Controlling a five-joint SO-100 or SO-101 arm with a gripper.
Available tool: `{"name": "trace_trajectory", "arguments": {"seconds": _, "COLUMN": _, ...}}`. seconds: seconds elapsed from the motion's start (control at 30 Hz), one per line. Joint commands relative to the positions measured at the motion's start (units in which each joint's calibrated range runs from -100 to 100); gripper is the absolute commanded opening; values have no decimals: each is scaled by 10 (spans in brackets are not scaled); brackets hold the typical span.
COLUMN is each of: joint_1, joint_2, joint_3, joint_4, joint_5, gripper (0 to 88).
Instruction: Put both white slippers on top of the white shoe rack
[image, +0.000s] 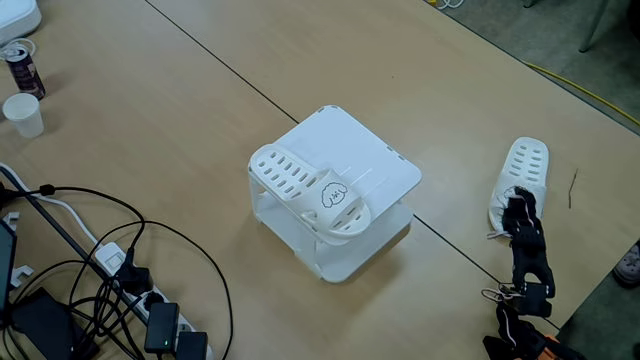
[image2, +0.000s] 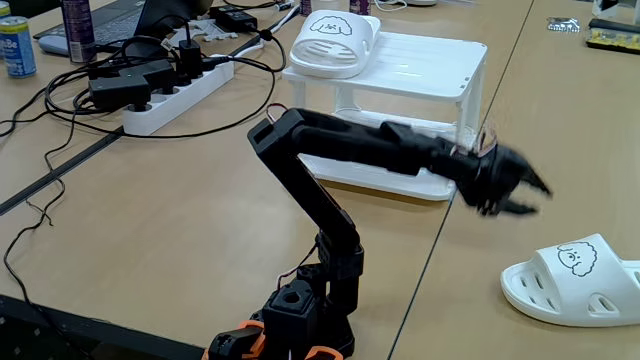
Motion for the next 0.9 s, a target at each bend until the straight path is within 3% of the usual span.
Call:
{"name": "trace_trajectory", "arguments": {"seconds": 0.0, "joint_1": 7, "joint_2": -31, "joint_3": 50, "joint_4": -72, "joint_5": 4, "gripper": 112}}
{"name": "trace_trajectory", "arguments": {"seconds": 0.27, "joint_1": 6, "joint_2": -24, "joint_3": 171, "joint_4": -221, "joint_5": 4, "gripper": 116}}
{"name": "trace_trajectory", "arguments": {"seconds": 0.47, "joint_1": 5, "joint_2": -16, "joint_3": 226, "joint_4": -287, "joint_5": 4, "gripper": 181}}
{"name": "trace_trajectory", "arguments": {"seconds": 0.87, "joint_1": 7, "joint_2": 162, "joint_3": 224, "joint_4": -484, "joint_5": 4, "gripper": 186}}
